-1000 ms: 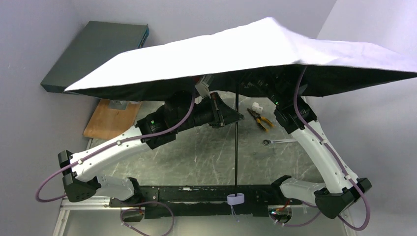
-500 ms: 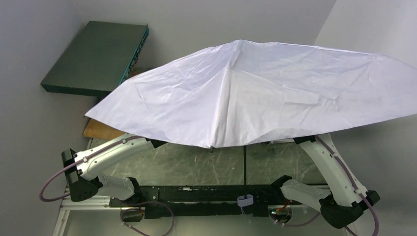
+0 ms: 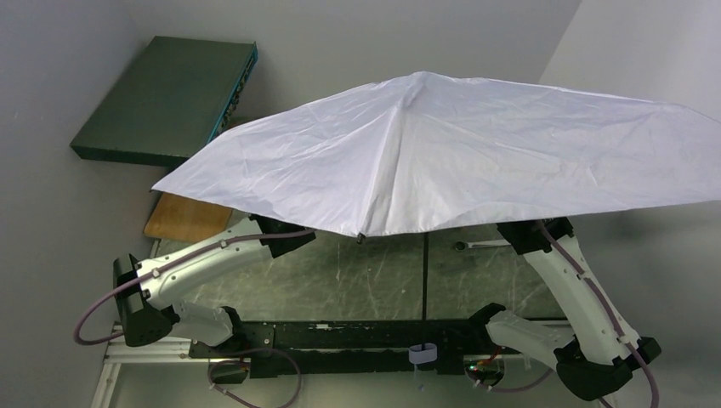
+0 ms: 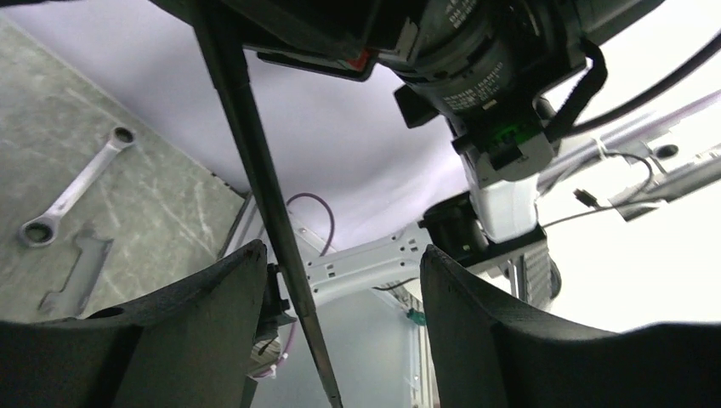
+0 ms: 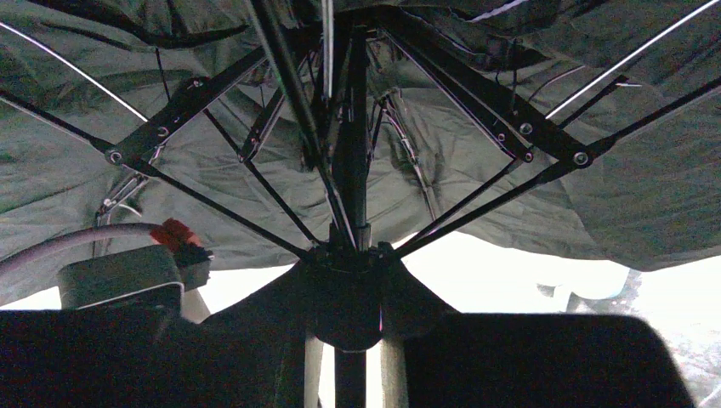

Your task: Open the umbrella

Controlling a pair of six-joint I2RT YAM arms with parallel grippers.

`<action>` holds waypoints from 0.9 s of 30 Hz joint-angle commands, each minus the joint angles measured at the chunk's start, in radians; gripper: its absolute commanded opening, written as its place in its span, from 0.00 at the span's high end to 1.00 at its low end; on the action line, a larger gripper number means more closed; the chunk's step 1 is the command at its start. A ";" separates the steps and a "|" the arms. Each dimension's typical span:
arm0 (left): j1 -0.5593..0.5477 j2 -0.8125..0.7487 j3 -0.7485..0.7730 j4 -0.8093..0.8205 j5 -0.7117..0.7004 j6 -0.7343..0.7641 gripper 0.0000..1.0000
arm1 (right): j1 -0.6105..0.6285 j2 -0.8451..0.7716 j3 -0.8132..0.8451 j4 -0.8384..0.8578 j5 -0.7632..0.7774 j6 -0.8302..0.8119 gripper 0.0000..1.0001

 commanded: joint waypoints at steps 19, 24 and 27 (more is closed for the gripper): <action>-0.096 0.014 0.042 0.098 0.048 -0.106 1.00 | 0.003 -0.148 -0.140 0.206 0.022 -0.015 0.53; -0.089 -0.013 0.104 -0.038 -0.015 -0.054 1.00 | 0.003 -0.185 -0.201 0.148 -0.082 -0.035 0.17; -0.087 -0.013 0.136 -0.084 -0.032 -0.036 1.00 | 0.003 -0.229 -0.254 0.123 -0.108 -0.014 0.17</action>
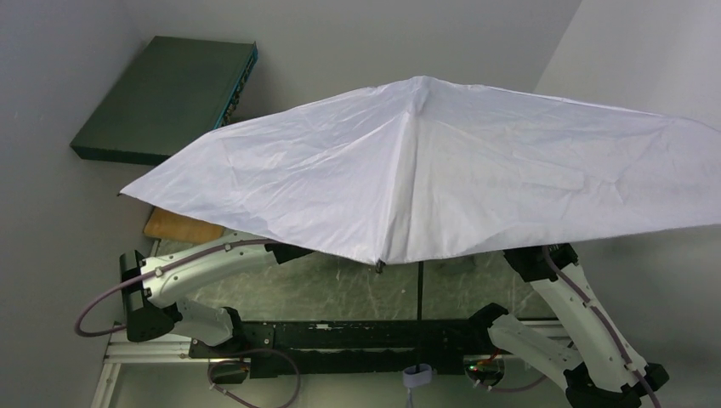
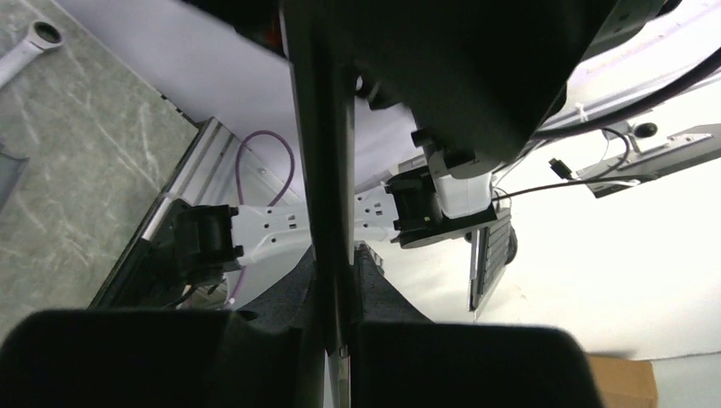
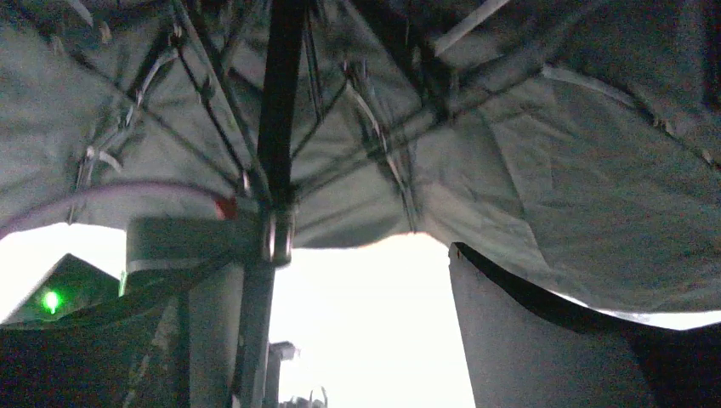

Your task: Open the umbrella

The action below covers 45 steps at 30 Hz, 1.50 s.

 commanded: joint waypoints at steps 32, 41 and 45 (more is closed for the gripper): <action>-0.028 -0.256 -0.359 0.141 -0.179 0.254 0.16 | 0.001 -0.102 -0.152 0.041 0.060 0.374 1.00; -0.034 -0.217 -0.354 0.159 -0.170 0.205 0.28 | 0.001 -0.093 -0.125 0.060 0.007 0.297 1.00; -0.033 -0.188 -0.323 0.160 -0.121 0.197 0.41 | 0.001 -0.060 -0.139 0.144 -0.122 0.299 1.00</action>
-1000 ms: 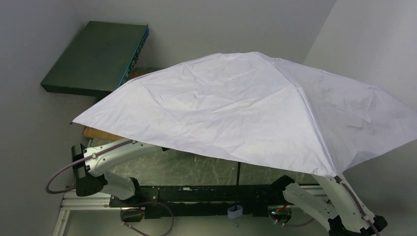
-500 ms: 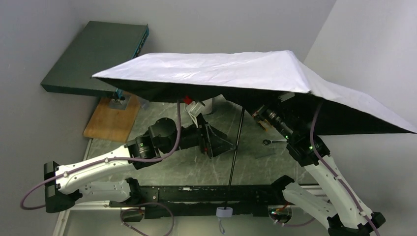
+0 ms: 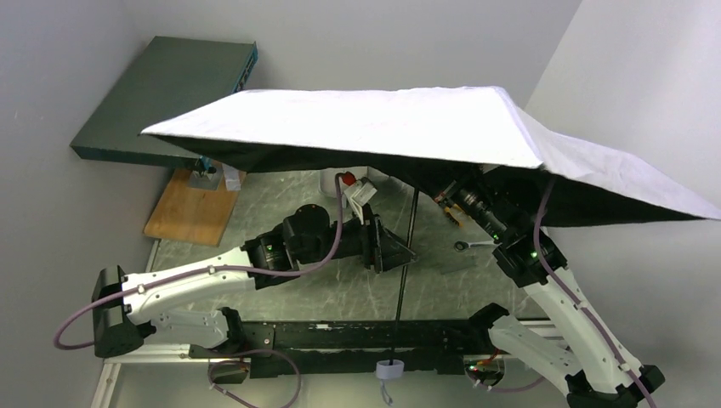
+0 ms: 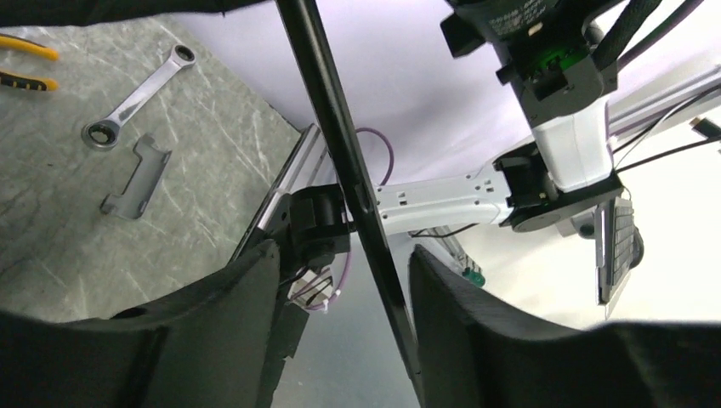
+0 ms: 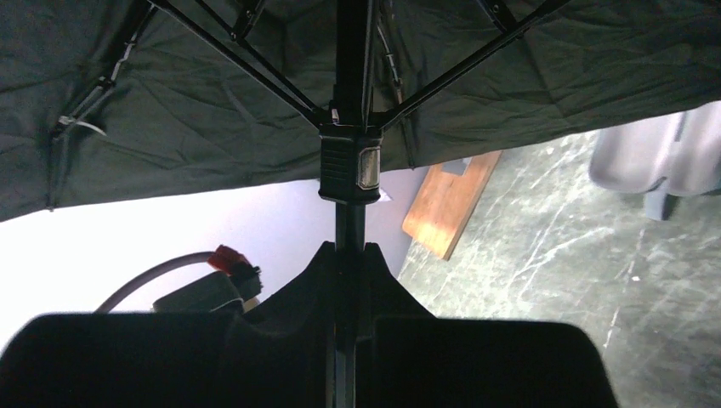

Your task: Open the umbrella

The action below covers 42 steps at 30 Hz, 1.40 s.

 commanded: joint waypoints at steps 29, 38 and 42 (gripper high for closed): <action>0.005 -0.085 0.082 -0.046 0.083 -0.149 1.00 | 0.000 -0.053 -0.028 0.194 -0.157 -0.064 0.99; -0.042 -0.075 0.076 0.037 -0.017 -0.272 1.00 | -0.001 -0.043 -0.067 0.220 -0.078 -0.066 0.53; -0.068 -0.025 0.102 0.074 -0.003 -0.282 1.00 | 0.000 -0.015 -0.070 0.235 -0.046 -0.048 0.62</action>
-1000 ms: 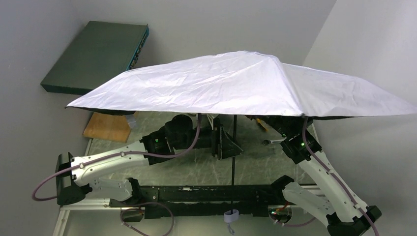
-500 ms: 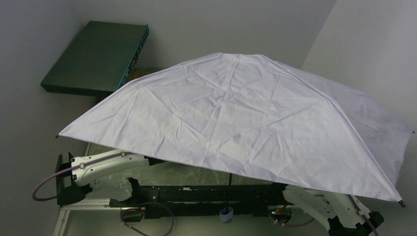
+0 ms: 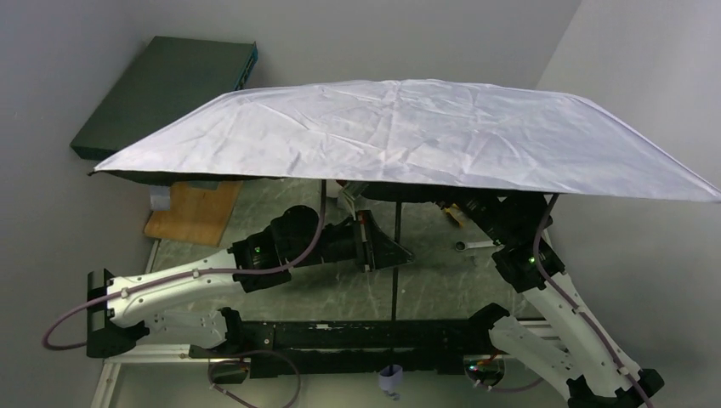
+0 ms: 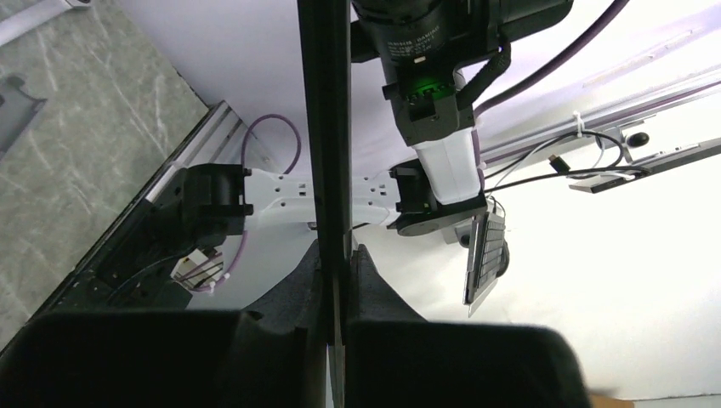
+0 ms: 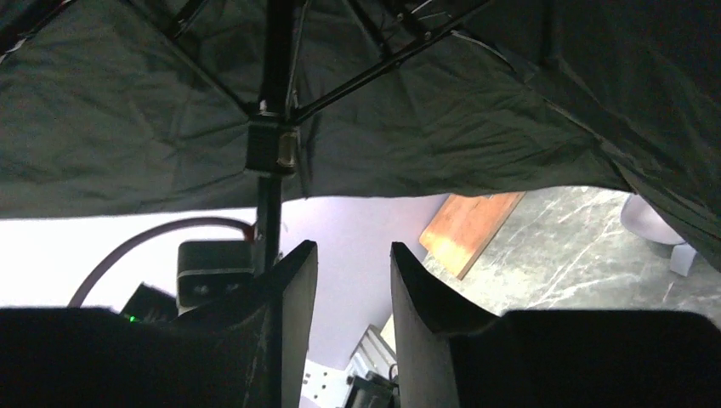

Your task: Open the umbrella

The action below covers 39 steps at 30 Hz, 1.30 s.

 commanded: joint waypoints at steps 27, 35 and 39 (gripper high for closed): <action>-0.041 0.077 0.110 0.174 -0.020 -0.035 1.00 | -0.001 -0.018 -0.060 0.287 -0.027 -0.020 0.62; -0.040 0.073 0.109 0.170 -0.034 -0.033 1.00 | -0.001 -0.040 -0.082 0.362 -0.037 -0.013 0.62; -0.040 0.039 0.118 0.116 -0.080 -0.012 1.00 | -0.002 -0.094 -0.064 0.227 0.075 -0.058 0.60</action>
